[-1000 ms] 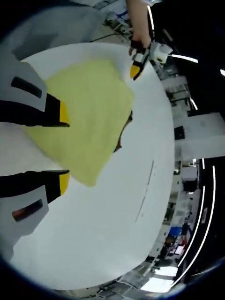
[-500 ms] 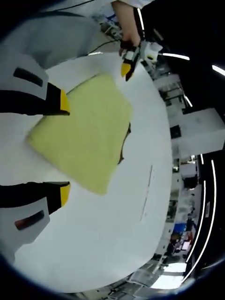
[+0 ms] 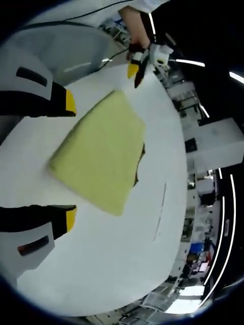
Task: Fold the garment on the visible template until the final outline fits inside the template.
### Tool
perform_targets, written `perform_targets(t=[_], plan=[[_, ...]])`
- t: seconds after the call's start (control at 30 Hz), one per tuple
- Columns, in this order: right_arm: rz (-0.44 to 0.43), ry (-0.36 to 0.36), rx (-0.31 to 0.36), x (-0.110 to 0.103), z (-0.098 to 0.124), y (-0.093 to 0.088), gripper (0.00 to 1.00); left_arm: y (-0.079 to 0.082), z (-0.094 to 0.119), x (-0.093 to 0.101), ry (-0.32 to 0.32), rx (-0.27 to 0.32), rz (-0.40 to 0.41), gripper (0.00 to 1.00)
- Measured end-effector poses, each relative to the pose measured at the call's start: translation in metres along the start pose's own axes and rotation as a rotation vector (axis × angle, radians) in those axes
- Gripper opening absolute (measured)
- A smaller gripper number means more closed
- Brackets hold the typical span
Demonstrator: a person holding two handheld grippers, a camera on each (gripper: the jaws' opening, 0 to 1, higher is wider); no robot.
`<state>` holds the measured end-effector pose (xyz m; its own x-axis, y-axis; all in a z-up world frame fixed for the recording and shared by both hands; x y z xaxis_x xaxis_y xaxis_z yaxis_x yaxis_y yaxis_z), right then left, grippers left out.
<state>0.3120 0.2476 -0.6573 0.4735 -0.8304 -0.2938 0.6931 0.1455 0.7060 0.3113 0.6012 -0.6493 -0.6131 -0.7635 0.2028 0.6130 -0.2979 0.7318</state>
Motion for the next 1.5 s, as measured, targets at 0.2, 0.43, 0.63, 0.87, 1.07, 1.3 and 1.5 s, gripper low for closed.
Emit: perform_targets(t=[0.2,0.43,0.63,0.87,1.07,1.3,1.5], plan=[[-0.003,0.005,0.0,-0.009,0.014,-0.002,0.77,0.003,0.014,0.014,-0.033,0.023,-0.001,0.64],[-0.003,0.026,-0.006,-0.023,0.028,-0.006,0.86,0.008,0.028,0.026,-0.048,0.069,-0.01,0.77],[0.013,0.066,0.009,-0.035,0.036,-0.01,1.0,0.003,0.036,0.04,-0.065,0.046,-0.048,0.93],[0.007,0.089,0.007,-0.039,0.045,-0.014,1.0,0.001,0.044,0.05,-0.088,0.036,-0.065,1.0],[-0.004,0.074,0.012,-0.032,0.046,-0.015,1.0,-0.002,0.042,0.049,-0.087,0.017,-0.071,1.0],[0.007,0.069,-0.001,-0.018,0.032,-0.021,0.9,-0.012,0.027,0.04,-0.073,0.004,-0.066,0.98],[-0.013,0.063,-0.002,0.0,0.014,-0.03,0.79,-0.029,0.012,0.028,-0.055,-0.023,-0.057,0.91]])
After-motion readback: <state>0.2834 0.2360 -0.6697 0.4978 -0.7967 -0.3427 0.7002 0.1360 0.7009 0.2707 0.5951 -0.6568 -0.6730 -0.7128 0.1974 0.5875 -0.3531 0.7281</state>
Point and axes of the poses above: the point that each gripper's makers call its tool centre point, and the gripper's own axes: z roughly backward along the fingers, x roughly to its right, y roughly out of its top, the point moved 4 cm from there along z, roughly backward along the fingers, and after that the axes turned 11 degrees about -z, right-handed, at the moved point
